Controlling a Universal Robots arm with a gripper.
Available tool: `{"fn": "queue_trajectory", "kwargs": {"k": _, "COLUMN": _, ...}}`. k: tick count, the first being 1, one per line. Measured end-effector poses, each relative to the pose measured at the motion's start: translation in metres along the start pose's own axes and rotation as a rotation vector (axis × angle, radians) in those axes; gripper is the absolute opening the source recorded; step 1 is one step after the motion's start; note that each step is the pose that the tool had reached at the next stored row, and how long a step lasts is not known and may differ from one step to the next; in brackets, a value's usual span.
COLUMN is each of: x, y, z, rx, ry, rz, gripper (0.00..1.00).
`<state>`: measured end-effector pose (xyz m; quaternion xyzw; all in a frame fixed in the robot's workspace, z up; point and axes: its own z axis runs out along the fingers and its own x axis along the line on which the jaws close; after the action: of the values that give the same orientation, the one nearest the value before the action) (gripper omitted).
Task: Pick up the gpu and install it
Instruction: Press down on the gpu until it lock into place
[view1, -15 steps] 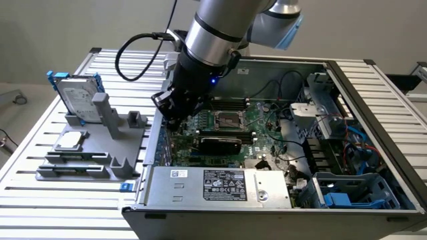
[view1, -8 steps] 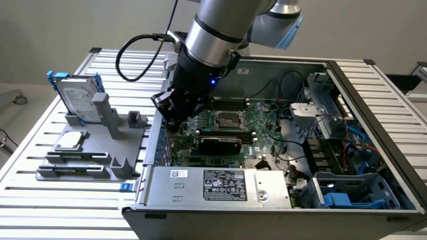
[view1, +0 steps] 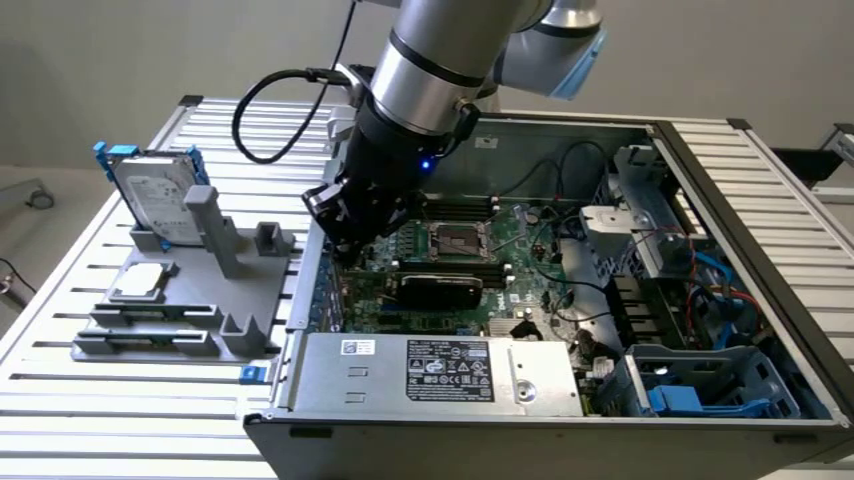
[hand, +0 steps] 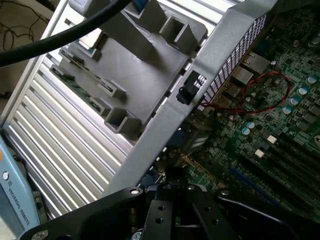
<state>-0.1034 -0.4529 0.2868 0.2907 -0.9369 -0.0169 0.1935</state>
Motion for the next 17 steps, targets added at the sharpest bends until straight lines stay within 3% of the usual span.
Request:
{"fn": "queue_trajectory", "kwargs": {"k": 3, "x": 0.000, "y": 0.0000, "z": -0.0014, "rx": -0.0014, "ry": -0.0010, "rz": 0.004, "gripper": 0.11}}
{"fn": "queue_trajectory", "kwargs": {"k": 11, "x": 0.002, "y": -0.0003, "z": -0.0180, "rx": -0.0008, "ry": 0.0008, "rz": 0.006, "gripper": 0.11}}
{"fn": "queue_trajectory", "kwargs": {"k": 13, "x": 0.000, "y": -0.0017, "z": -0.0196, "rx": 0.0003, "ry": -0.0011, "rz": 0.006, "gripper": 0.11}}
{"fn": "queue_trajectory", "kwargs": {"k": 15, "x": -0.002, "y": -0.0031, "z": -0.0207, "rx": 0.0074, "ry": -0.0108, "rz": 0.006, "gripper": 0.11}}
{"fn": "queue_trajectory", "kwargs": {"k": 17, "x": -0.002, "y": -0.0037, "z": -0.0210, "rx": 0.0247, "ry": -0.0344, "rz": 0.005, "gripper": 0.11}}
